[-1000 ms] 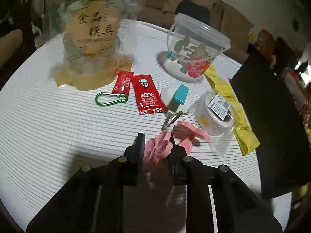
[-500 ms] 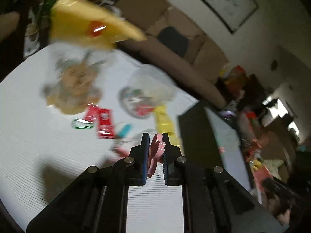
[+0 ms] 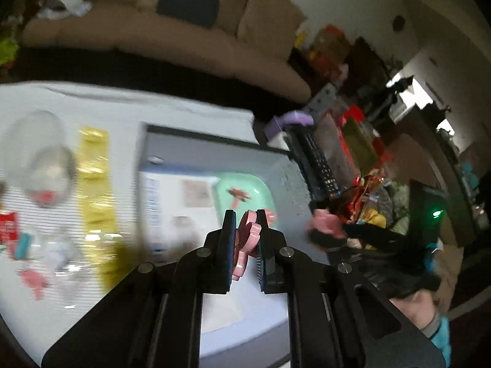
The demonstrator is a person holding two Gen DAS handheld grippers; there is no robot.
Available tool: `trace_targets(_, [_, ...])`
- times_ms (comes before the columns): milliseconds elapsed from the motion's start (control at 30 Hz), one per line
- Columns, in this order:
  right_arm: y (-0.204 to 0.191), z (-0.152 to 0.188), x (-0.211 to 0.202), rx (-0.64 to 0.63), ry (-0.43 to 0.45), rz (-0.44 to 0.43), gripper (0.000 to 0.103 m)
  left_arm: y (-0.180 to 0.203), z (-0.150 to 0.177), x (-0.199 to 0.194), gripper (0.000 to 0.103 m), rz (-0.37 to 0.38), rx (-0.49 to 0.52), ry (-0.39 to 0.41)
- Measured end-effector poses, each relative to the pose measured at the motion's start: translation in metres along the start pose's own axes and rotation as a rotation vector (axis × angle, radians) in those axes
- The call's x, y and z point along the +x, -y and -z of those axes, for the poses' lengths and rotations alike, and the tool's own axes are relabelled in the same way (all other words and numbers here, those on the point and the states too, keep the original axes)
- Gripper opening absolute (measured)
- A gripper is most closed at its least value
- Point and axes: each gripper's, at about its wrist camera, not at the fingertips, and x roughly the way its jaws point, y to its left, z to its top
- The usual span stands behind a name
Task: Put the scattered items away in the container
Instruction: 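Carry the clip and cutter over the green plate and release both, then move both grippers back over the table toward the remaining items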
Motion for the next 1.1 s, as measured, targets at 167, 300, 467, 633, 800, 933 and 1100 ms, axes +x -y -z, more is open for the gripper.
trace_targets(167, [0.008, -0.017, 0.061, -0.015, -0.113, 0.102, 0.050, 0.003, -0.015, 0.080, 0.011, -0.055, -0.059, -0.100])
trace_targets(300, [0.015, -0.028, 0.088, -0.073, -0.165, 0.178, 0.050, -0.007, -0.021, 0.118, 0.011, -0.049, -0.121, -0.132])
trace_targets(467, [0.018, -0.041, 0.103, -0.129, -0.145, 0.228, 0.052, -0.008, -0.020, 0.151, 0.012, -0.062, -0.138, -0.157])
trace_targets(633, [0.016, -0.043, 0.102, -0.136, -0.122, 0.241, 0.065, -0.021, -0.018, 0.166, 0.030, -0.070, -0.213, -0.173])
trace_targets(800, [0.025, -0.038, 0.072, -0.077, -0.067, 0.148, 0.066, -0.026, -0.018, 0.150, 0.040, -0.066, -0.234, -0.149])
trace_targets(933, [0.026, -0.035, 0.037, -0.043, -0.007, 0.087, 0.066, -0.019, -0.021, 0.119, 0.042, -0.078, -0.190, -0.116])
trace_targets(1100, [0.023, -0.030, -0.007, -0.005, 0.058, 0.024, 0.067, -0.008, -0.020, 0.065, 0.047, -0.076, -0.116, -0.065])
